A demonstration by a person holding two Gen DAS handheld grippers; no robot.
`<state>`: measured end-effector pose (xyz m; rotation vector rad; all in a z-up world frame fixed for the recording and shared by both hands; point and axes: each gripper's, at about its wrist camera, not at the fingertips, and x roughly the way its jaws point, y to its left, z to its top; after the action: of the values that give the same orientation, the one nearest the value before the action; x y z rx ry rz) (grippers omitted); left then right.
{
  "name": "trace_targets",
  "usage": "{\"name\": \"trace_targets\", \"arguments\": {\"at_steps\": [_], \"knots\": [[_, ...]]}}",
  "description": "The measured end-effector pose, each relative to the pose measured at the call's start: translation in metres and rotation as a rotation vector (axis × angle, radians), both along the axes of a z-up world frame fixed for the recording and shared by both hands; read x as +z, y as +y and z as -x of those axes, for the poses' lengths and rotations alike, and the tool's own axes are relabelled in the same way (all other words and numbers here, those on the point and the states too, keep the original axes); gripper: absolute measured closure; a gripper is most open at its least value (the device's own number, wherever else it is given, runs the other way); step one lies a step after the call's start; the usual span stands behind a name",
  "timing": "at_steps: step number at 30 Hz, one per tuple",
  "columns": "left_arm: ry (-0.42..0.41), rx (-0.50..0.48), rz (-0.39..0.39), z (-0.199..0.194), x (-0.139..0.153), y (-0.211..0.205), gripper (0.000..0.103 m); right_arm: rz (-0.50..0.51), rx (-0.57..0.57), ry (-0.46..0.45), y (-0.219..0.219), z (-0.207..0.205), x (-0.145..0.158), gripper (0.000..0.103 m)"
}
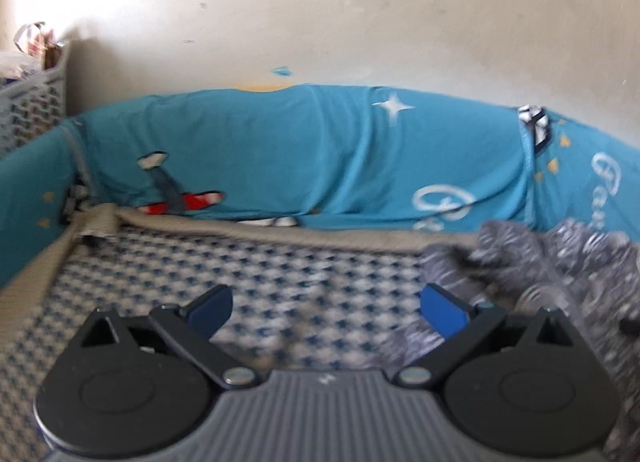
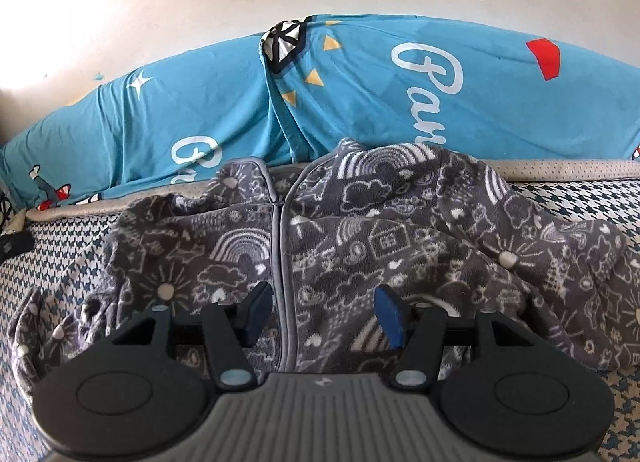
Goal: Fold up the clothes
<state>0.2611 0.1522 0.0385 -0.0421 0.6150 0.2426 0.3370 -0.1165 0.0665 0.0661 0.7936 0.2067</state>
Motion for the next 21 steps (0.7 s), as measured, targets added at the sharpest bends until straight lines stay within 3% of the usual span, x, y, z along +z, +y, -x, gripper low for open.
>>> {"name": "trace_targets", "arguments": {"at_steps": [4,10,21], "knots": [[0.041,0.078,-0.015,0.008,-0.008,0.029,0.000,-0.004,0.007,-0.005,0.000,0.001,0.001,0.047],[0.105,0.167,0.092,0.006,-0.028,0.073,0.000,0.008,0.017,-0.006,0.004,0.002,0.000,0.047],[0.254,0.208,0.150,-0.001,-0.074,0.090,0.000,0.028,0.019,-0.006,0.003,0.000,-0.002,0.047]]}}
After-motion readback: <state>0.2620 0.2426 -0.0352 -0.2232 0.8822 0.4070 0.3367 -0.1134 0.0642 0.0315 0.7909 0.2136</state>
